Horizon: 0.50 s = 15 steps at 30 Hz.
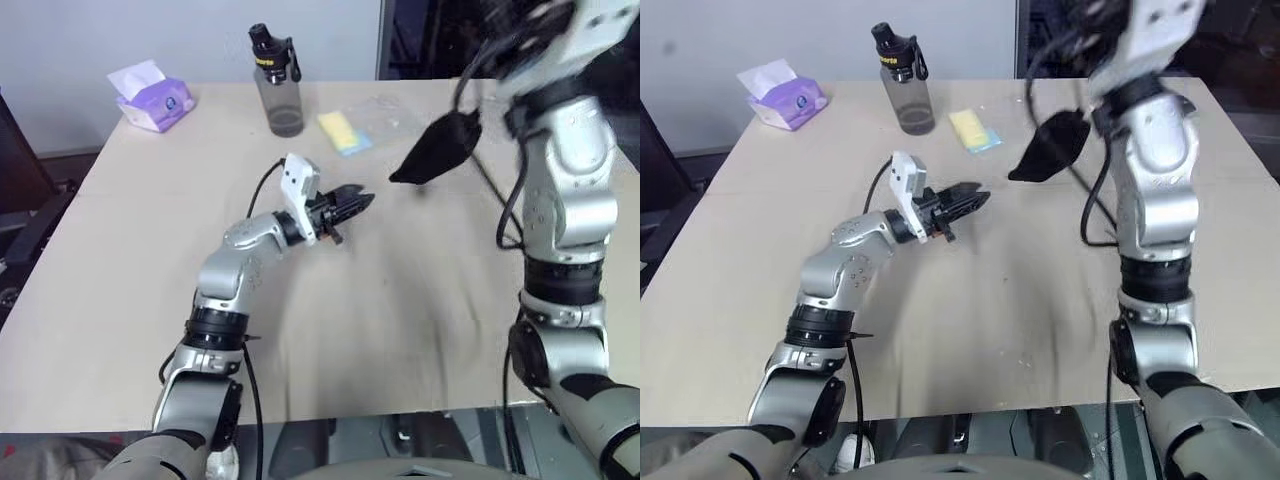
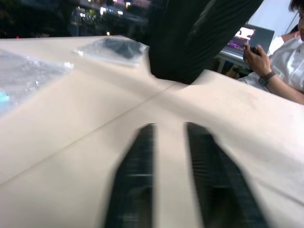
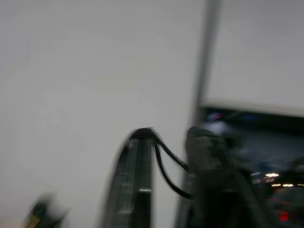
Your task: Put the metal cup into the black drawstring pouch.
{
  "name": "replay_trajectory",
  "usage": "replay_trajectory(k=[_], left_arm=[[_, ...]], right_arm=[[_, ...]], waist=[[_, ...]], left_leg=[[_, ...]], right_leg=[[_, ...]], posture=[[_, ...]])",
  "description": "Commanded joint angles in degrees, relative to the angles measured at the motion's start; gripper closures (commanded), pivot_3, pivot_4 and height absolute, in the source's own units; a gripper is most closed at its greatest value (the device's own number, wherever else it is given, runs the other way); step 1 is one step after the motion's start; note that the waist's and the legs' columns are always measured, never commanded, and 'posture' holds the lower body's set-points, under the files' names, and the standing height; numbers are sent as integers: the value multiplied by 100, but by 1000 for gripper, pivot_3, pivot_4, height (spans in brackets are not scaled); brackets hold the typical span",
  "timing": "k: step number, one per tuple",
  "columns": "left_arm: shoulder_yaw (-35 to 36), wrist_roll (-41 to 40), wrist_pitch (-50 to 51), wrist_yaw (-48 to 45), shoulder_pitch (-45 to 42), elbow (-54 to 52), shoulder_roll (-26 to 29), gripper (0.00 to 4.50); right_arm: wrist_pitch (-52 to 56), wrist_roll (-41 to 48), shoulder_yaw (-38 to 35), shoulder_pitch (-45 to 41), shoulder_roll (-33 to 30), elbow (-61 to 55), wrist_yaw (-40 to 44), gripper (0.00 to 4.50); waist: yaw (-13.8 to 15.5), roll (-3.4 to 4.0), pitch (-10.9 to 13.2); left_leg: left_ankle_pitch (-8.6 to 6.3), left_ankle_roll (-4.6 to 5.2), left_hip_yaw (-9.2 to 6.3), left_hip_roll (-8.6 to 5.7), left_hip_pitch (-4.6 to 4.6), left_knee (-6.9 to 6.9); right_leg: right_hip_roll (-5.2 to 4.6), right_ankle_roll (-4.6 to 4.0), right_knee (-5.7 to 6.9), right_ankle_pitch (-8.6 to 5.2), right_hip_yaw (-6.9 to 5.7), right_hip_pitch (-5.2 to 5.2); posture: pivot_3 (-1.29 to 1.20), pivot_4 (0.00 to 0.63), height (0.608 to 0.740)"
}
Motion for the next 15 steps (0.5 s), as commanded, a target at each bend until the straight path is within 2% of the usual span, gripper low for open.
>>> replay_trajectory(k=[1,3,7,11,15], left_arm=[[242,-294,91,-130,241,-638,158,2026],[405,-445,237,-173,457,-829,304,2026],[657,-402,268,-217,957,-1081,842,2026],[825,-409,401,-414,1853,-1521,1422,2026],[806,-130,56,-446,2789,-1753,1655,2026]], right_arm=[[70,192,8,352,-244,-541,437,1579],[349,414,-25,670,-442,-745,730,1579],[718,750,-189,1606,-1292,-998,1555,1579],[321,837,-461,2943,-2054,-754,2489,1579],[60,1444,-974,3674,-2019,-144,3063,1579]], waist=[[-7,1,0],[-7,0,0],[10,0,0],[26,0,0],[-1,1,3]], left_leg=[[0,0,3,-1,2,1],[0,0,4,-1,3,1],[0,0,0,0,2,0],[0,1,-1,0,3,0],[-1,1,18,3,13,-9]], right_leg=[[0,0,4,0,4,0],[-1,0,2,0,5,0],[-1,0,-4,-1,1,1],[-2,-2,-17,-3,-3,12],[-2,-18,-54,-13,14,27]], posture=[[0,150,740],[0,150,740],[0,150,740],[0,150,740],[0,150,740]])
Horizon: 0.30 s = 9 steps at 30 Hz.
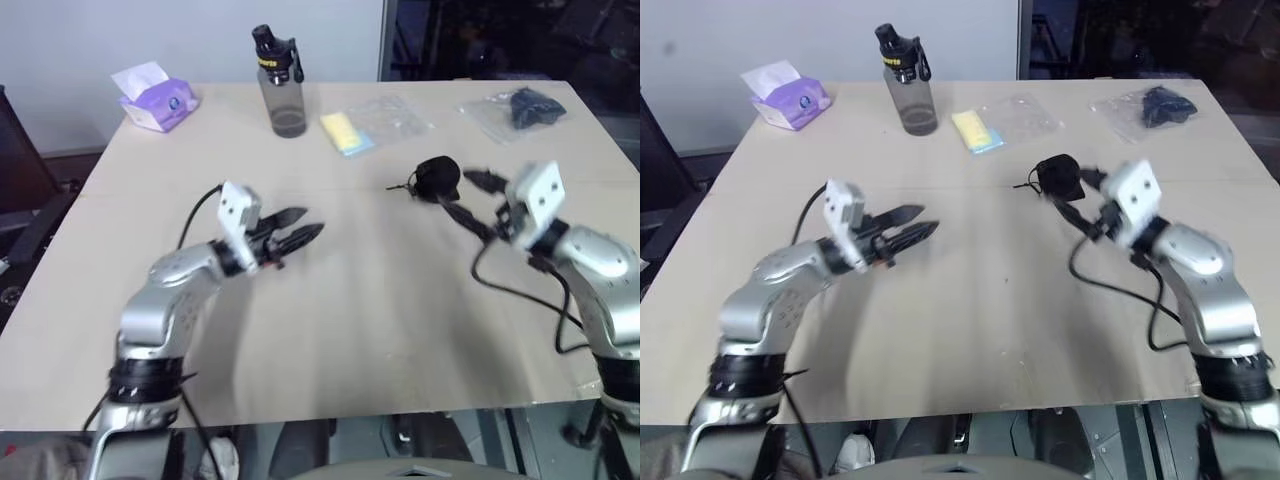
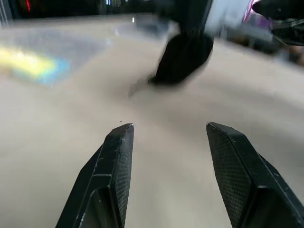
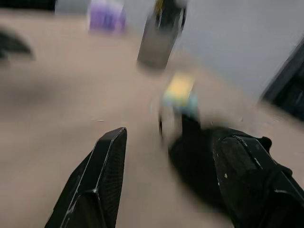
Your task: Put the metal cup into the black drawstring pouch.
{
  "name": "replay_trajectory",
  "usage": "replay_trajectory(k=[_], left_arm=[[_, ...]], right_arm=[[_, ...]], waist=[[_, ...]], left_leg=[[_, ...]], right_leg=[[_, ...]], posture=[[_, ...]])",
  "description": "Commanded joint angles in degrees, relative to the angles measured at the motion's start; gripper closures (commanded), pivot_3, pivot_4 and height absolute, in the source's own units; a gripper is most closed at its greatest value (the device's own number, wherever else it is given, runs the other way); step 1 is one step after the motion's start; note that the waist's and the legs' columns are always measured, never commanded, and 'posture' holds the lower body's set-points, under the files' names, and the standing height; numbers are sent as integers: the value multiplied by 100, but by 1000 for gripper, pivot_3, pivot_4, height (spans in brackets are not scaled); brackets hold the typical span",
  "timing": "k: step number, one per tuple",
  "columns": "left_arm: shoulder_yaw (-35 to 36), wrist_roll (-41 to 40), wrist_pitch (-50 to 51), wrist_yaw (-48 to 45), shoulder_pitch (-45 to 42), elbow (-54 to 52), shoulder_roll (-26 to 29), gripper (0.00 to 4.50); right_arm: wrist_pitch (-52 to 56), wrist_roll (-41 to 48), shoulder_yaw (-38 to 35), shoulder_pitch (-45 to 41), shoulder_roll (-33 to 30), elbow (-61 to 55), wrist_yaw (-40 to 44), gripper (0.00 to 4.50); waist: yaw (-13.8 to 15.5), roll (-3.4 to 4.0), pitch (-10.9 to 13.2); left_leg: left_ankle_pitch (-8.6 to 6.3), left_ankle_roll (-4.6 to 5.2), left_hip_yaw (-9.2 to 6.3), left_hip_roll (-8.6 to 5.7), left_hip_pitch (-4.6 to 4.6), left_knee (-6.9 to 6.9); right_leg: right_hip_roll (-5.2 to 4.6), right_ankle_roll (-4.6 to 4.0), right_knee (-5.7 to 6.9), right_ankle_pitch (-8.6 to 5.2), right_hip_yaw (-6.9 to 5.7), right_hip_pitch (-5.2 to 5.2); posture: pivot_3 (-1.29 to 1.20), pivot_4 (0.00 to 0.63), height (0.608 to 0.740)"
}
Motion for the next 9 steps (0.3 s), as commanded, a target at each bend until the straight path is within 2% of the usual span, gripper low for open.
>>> replay_trajectory(k=[1,3,9], left_arm=[[22,190,-341,-23,479,-407,74,2026],[-7,416,-575,55,841,-509,81,2026],[64,527,-852,195,1346,-845,-41,2026]], right_arm=[[-340,660,-586,194,56,371,627,1579],[-832,857,-799,381,46,884,1278,1579],[-1659,870,-1178,457,-73,2139,2055,1579]], waist=[[1,-2,2],[19,-2,2],[42,-3,1]], left_leg=[[0,0,3,0,0,2],[0,0,3,4,7,7],[0,0,4,3,17,13]], right_leg=[[0,0,1,0,3,-1],[2,-4,-4,-1,2,9],[0,8,-5,-8,1,22]], posture=[[0,150,740],[0,150,740],[0,150,740]])
